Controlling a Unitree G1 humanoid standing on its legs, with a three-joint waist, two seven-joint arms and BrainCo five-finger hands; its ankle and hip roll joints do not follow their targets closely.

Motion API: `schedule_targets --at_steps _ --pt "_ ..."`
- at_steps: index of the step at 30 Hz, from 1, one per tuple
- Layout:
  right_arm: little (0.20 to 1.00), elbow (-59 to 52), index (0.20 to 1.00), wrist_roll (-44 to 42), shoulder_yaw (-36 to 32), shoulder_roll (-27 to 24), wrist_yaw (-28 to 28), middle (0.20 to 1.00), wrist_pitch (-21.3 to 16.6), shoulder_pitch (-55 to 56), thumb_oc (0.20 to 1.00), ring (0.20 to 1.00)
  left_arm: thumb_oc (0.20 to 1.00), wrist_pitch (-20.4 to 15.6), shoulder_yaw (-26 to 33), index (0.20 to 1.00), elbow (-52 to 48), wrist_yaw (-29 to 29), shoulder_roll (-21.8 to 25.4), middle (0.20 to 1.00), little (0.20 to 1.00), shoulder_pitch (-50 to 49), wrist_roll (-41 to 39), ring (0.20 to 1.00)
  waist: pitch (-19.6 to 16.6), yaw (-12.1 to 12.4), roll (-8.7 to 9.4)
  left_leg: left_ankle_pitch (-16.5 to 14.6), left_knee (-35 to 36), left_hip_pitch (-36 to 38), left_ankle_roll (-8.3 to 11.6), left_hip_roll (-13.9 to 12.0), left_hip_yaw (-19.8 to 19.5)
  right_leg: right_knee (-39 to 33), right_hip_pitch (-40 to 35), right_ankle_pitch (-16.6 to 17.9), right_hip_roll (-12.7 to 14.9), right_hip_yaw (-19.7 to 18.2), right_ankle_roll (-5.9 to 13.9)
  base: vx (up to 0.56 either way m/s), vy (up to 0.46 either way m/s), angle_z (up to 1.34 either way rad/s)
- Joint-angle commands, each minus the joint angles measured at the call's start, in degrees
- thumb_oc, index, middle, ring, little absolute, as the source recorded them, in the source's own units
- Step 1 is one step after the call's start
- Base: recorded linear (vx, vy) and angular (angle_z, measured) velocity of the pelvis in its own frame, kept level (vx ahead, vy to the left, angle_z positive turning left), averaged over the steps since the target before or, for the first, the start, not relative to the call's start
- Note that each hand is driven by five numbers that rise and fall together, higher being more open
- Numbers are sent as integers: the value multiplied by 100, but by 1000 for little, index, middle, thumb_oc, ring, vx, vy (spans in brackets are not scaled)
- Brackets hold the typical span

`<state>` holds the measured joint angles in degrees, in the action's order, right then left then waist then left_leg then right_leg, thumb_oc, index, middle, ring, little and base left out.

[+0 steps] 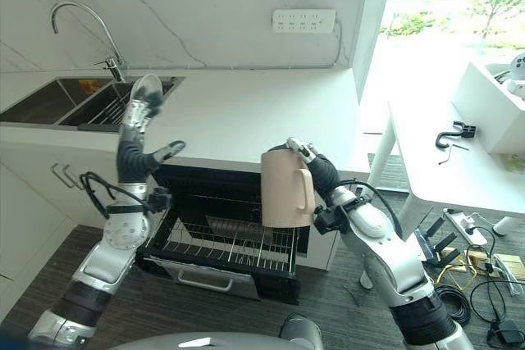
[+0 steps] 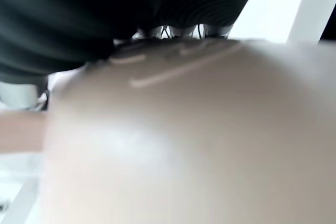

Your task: Place the dishes in the dishwasher.

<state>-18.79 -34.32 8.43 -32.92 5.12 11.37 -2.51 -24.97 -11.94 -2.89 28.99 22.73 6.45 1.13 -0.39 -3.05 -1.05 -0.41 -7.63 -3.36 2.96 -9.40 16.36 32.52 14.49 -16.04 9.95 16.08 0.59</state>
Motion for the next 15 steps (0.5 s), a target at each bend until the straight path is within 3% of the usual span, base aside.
schedule_targets --at_steps 1,7,15 --pt "200 -217 200 -268 -385 333 -71 200 -515 -559 200 200 1000 -240 357 1000 -651 -392 379 1000 1000 195 -413 1000 255 -78 317 -1221 -956 3 -100 184 62 -1533 -969 715 -89 -90 655 1 12 5" --pt "200 -26 200 -438 -619 340 -111 200 -594 -503 200 200 1000 -5 543 1000 -659 -1197 506 1000 1000 22 -791 1000 256 -59 272 -1215 -956 0 -97 195 49 -1533 -982 705 -64 -50 653 7 17 8" --pt "200 -48 200 -579 -771 470 -103 200 -410 -287 200 200 1000 776 566 1000 -774 -2522 602 1000 1000 -258 -1245 1000 331 -47 231 -1179 -956 -50 -95 180 46 -1533 -944 719 -63 -66 663 85 -3 1"
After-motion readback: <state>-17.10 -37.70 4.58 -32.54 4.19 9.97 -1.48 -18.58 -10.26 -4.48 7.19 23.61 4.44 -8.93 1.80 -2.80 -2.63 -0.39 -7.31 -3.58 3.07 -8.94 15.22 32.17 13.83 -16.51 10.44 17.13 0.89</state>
